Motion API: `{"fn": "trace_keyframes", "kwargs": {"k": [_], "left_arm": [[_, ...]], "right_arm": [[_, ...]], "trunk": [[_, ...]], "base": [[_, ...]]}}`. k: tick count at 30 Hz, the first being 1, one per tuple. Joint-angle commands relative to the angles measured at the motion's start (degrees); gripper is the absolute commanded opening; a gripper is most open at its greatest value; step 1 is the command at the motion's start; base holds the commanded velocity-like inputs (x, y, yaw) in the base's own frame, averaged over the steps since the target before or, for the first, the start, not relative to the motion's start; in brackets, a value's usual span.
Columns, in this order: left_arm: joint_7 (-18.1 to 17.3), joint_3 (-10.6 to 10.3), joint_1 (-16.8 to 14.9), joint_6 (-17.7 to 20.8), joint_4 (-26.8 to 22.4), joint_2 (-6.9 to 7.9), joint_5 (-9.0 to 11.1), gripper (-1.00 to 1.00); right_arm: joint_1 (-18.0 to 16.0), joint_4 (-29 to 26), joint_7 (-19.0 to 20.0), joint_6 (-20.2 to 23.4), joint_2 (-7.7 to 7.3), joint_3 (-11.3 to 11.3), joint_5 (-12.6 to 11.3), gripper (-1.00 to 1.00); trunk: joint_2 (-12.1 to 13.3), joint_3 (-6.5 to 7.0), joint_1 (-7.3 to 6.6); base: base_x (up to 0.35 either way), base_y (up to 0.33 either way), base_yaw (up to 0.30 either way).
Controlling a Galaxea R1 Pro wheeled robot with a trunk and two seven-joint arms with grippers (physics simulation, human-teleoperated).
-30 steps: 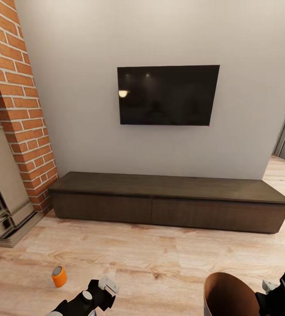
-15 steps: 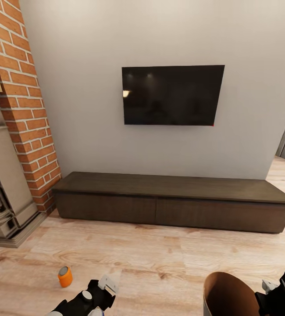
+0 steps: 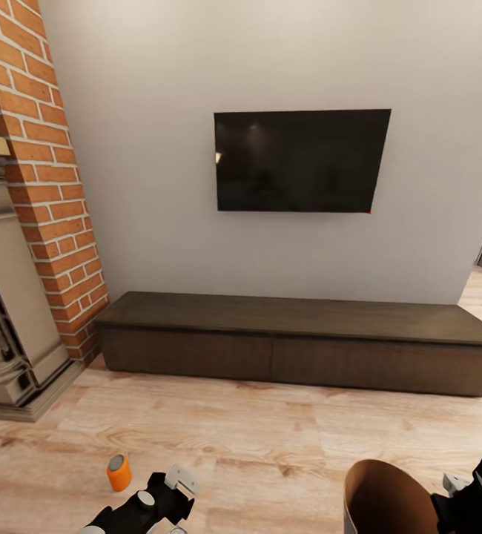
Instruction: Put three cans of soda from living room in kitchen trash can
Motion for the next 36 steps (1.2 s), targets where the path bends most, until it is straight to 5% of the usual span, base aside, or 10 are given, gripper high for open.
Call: {"fn": "trace_keyframes", "kwargs": {"k": [1,19,27,36], "left_arm": [[0.00,0.02,0.00,-0.01,0.00,0.01,0.00,1.00],[0.09,0.29,0.01,-1.69,0.06,0.02,0.18,1.00],[0.09,0.66,0.00,-1.48,0.16,-0.11,0.11,1.00],[0.17,0.72,0.00,-0.80,0.40,-0.23,0.06,1.00]], "right_arm": [[-0.02,0.01,0.33,0.39,0.00,-0.26,-0.97,-1.00],[-0.07,-3.02,0.33,1.14,-0.12,-0.38,-0.94,-1.00],[-0.11,-13.37,0.53,9.83,-0.11,-0.13,-0.74,-1.00],[-0.30,-15.89,0.52,11.17,-0.07,0.23,-0.56,-1.00]], "trunk": [[0.00,0.00,0.00],[0.00,-0.62,0.00],[-3.21,-2.76,1.75],[-6.82,-5.18,3.73]], "base": [[0.020,0.044,0.000],[0.003,0.007,0.000],[0.000,0.000,0.000],[0.000,0.000,0.000]]}}
